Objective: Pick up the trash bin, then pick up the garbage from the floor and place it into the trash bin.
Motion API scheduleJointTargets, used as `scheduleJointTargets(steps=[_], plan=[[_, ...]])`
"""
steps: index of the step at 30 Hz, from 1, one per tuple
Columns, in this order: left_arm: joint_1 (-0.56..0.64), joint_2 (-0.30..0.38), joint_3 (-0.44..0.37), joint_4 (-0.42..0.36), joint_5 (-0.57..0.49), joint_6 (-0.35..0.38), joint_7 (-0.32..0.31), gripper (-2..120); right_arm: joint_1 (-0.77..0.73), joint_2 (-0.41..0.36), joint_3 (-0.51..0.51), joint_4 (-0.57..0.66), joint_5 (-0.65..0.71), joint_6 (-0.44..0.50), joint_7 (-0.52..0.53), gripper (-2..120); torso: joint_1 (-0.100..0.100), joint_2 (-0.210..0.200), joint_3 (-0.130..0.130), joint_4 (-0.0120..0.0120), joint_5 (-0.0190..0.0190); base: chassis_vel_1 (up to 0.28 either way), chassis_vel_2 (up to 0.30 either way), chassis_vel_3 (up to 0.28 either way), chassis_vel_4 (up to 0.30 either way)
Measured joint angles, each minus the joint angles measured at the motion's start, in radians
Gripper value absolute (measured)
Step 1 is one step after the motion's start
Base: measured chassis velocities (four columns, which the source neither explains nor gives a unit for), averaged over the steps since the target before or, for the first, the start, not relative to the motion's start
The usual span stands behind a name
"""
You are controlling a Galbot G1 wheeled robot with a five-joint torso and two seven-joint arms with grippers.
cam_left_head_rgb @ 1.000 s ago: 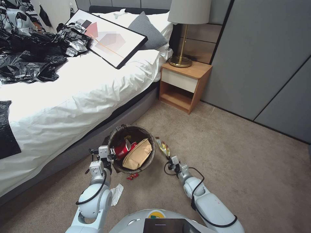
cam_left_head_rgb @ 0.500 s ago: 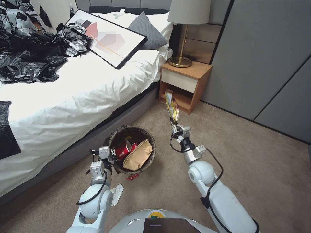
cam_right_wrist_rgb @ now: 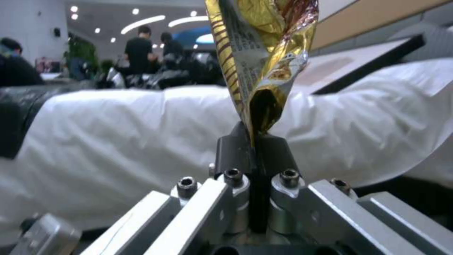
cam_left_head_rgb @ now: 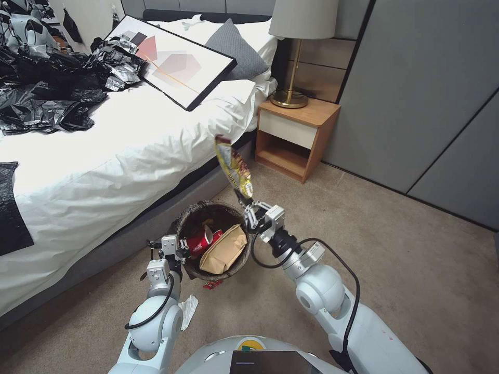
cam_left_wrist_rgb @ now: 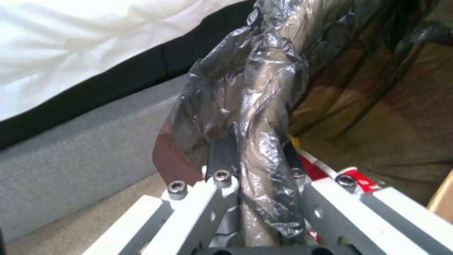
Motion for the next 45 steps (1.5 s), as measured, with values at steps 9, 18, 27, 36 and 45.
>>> scheduleJointTargets(steps=[9, 18, 27, 36, 45], plan=[[0.003, -0.003, 0.006, -0.003, -0.001, 0.008, -0.005, 3, 0.043, -0.039, -0.122, -0.063, 0.054, -0.061, 0.065, 0, 0.000, 0.000, 0.000, 0.0000, -0.0001, 0.000, 0.000, 0.000, 0.000], [0.003, -0.004, 0.010, -0.007, 0.001, 0.010, -0.006, 3, 0.073, -0.004, -0.176, -0.172, 0.075, -0.072, 0.095, 0, 0.000, 0.000, 0.000, 0.0000, 0.0000, 0.000, 0.000, 0.000, 0.000], [0.004, -0.004, 0.013, -0.007, 0.002, 0.011, -0.007, 3, 0.088, 0.023, -0.209, -0.217, 0.084, -0.080, 0.112, 0, 0.000, 0.000, 0.000, 0.0000, -0.0001, 0.000, 0.000, 0.000, 0.000], [0.005, -0.002, 0.016, -0.007, 0.002, 0.011, -0.008, 3, 0.088, 0.033, -0.228, -0.242, 0.081, -0.081, 0.115, 0, 0.000, 0.000, 0.000, -0.0001, -0.0001, 0.000, 0.000, 0.000, 0.000], [0.004, -0.001, 0.018, -0.007, 0.002, 0.012, -0.009, 3, 0.085, 0.041, -0.236, -0.259, 0.069, -0.083, 0.119, 5, 0.000, 0.000, 0.000, 0.0000, -0.0001, 0.000, 0.000, 0.000, 0.000]])
